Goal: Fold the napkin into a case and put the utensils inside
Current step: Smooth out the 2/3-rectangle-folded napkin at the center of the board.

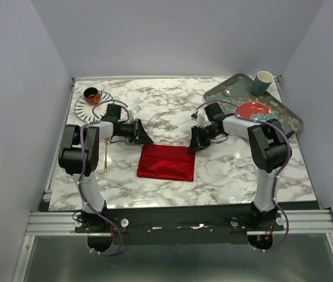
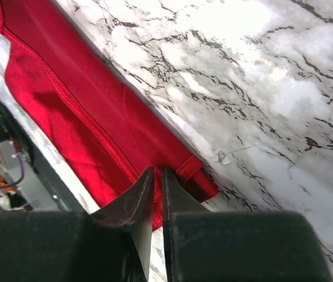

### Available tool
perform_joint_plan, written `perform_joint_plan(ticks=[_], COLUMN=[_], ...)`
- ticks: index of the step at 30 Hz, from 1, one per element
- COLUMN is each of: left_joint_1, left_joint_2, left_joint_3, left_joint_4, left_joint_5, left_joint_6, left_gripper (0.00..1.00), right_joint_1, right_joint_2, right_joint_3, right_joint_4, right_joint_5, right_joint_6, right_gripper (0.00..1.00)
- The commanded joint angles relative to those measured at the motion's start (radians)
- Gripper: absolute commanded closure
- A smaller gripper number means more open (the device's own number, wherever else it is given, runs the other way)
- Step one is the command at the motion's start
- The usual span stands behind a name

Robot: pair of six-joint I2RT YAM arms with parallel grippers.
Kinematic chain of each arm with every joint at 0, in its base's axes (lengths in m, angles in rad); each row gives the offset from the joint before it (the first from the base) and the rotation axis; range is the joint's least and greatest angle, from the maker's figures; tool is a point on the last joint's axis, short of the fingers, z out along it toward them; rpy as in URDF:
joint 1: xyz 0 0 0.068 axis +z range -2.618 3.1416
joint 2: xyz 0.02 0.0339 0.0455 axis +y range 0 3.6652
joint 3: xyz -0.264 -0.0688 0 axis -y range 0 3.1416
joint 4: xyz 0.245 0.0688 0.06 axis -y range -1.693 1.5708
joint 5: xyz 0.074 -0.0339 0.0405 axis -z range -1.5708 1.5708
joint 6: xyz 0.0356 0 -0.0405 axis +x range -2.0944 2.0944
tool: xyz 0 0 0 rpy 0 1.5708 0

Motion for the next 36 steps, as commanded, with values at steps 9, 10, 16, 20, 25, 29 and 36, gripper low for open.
perform_joint_plan(ticks=[9,10,16,20,25,29,36], left_joint_1=[-0.327,-0.336,-0.376,-0.378,-0.382,-0.388,-0.388], left_joint_2=[0.015,0.029,0.112,0.164,0.198,0.215,0.238], left_joint_3=[0.139,0.139,0.136,0.106,0.118,0.145,0.156], left_joint_4=[0.182,0.208,0.343,0.472,0.46,0.391,0.255], left_joint_5=[-0.165,-0.167,-0.174,-0.177,-0.196,-0.24,-0.314], left_joint_6=[-0.227,-0.25,-0.372,-0.457,-0.465,-0.427,-0.344], left_gripper=[1.0,1.0,1.0,1.0,1.0,1.0,1.0], right_joint_1=[0.024,0.024,0.024,0.024,0.024,0.024,0.015], right_joint_2=[-0.013,-0.014,-0.024,-0.025,-0.027,-0.025,-0.093], right_joint_3=[-0.022,-0.024,-0.038,-0.05,-0.056,-0.052,-0.021], right_joint_4=[-0.019,-0.018,-0.007,0.004,0.009,0.009,-0.039], right_joint_5=[0.197,0.196,0.171,0.153,0.145,0.135,0.066], right_joint_6=[-0.117,-0.119,-0.114,-0.107,-0.102,-0.093,-0.062], right_gripper=[0.85,0.86,0.88,0.89,0.89,0.88,0.79])
